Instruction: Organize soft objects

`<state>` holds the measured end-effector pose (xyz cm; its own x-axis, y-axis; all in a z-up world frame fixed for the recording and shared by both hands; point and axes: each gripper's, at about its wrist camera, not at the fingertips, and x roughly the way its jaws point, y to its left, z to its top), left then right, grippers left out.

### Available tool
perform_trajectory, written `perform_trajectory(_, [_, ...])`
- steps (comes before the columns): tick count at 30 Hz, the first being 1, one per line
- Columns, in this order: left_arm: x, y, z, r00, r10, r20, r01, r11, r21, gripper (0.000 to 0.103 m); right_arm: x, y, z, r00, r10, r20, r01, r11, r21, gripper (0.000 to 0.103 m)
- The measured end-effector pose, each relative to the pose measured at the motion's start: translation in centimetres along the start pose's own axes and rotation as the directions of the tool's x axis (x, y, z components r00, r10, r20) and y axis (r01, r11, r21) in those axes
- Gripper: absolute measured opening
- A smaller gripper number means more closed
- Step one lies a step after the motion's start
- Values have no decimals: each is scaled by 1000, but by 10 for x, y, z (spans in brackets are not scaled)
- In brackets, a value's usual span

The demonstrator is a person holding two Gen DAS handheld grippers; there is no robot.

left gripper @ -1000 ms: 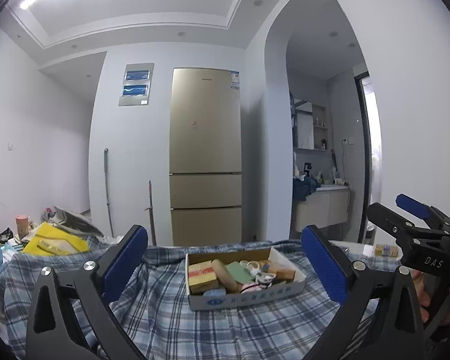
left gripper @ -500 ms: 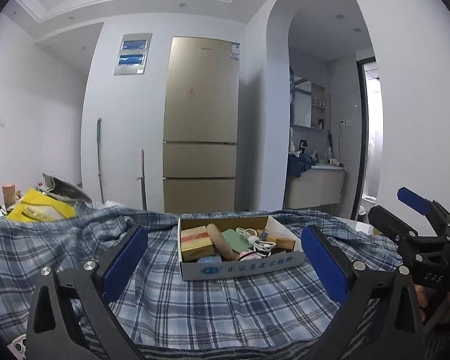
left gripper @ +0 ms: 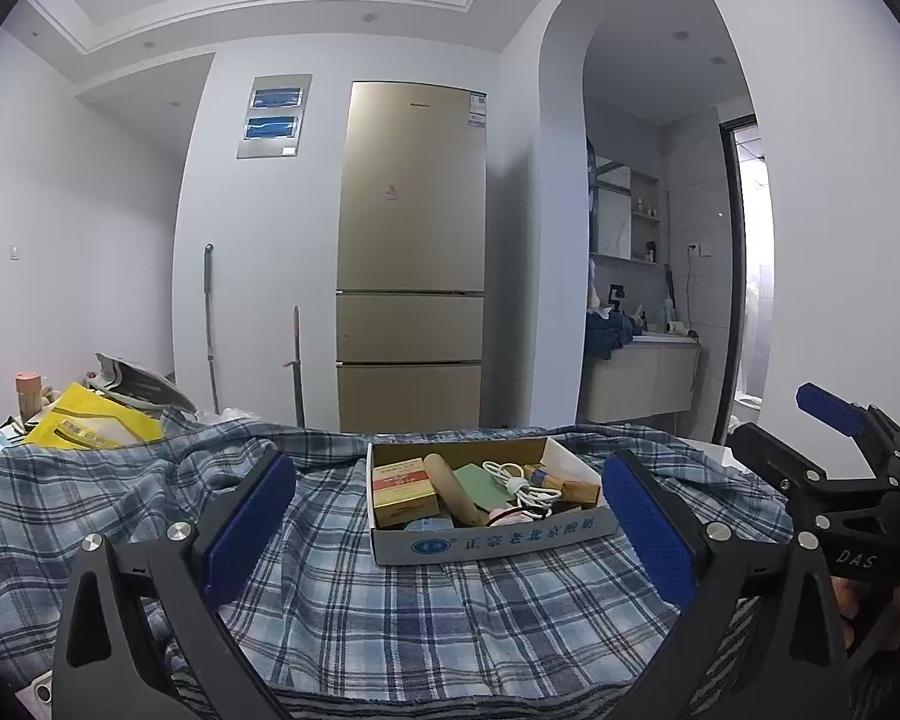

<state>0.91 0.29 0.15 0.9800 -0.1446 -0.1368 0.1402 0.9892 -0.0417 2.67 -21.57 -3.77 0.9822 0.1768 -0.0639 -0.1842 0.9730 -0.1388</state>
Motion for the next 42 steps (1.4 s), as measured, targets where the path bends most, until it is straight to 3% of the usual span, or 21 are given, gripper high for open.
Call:
perform_trajectory(3, [0, -1, 0, 1000, -1, -1, 1, 1000, 5, 103, 6, 3, -1, 999, -31, -34, 31, 999, -21, 103])
perform_trajectory(16, [-4, -1, 1, 1000, 4, 10, -4, 1000, 11, 103, 20, -3, -4, 994, -7, -106, 8, 1000, 11, 103])
perform_trajectory(21, [-4, -4, 1, 1000, -22, 5, 22, 999, 25, 103, 20, -4, -5, 995, -5, -101, 7, 1000, 16, 103])
perform_trajectory(42, [-5, -7, 0, 1000, -15, 11, 14, 999, 43, 103, 21, -6, -5, 994, 3, -107, 2, 999, 47, 103])
